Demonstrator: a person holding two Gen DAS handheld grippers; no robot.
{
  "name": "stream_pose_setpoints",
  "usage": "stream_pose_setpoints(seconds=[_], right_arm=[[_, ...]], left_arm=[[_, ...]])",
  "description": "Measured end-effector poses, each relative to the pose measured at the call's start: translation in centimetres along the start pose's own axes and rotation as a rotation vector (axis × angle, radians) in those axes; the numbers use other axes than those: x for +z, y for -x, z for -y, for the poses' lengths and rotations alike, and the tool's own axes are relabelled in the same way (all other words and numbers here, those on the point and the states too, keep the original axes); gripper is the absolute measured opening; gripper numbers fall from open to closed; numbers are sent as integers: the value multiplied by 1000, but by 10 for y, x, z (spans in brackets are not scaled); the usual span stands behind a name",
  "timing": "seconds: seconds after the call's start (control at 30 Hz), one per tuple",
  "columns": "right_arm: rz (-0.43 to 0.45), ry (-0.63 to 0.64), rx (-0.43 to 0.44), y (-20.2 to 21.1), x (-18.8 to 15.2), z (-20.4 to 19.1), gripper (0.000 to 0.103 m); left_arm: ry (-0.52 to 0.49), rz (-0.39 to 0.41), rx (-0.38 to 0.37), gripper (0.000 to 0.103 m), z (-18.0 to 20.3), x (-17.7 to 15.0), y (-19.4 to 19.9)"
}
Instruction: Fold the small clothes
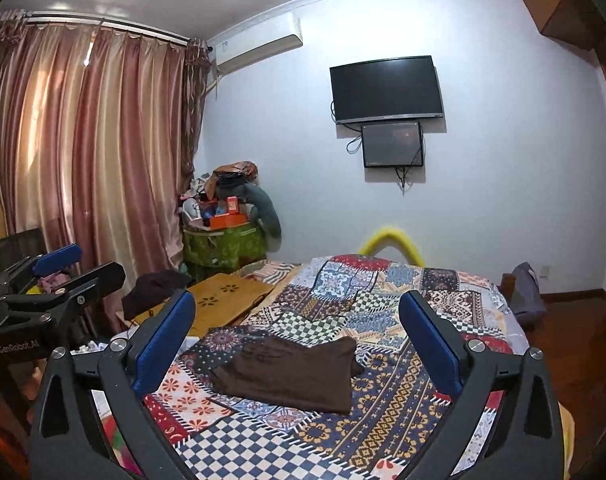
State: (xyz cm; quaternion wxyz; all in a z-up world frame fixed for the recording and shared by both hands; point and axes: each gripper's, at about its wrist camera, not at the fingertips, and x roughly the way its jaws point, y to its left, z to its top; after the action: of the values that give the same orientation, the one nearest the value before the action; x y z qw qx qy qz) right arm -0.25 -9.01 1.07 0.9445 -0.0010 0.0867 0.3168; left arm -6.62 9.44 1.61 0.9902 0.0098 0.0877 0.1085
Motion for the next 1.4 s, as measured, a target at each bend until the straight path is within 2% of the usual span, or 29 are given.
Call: stream_pose_setpoints(seconds=[1.4], right_arm=[[-29, -6, -28, -2, -1, -2, 102]], left_arm=[[66, -40, -34, 103, -3, -4, -15]])
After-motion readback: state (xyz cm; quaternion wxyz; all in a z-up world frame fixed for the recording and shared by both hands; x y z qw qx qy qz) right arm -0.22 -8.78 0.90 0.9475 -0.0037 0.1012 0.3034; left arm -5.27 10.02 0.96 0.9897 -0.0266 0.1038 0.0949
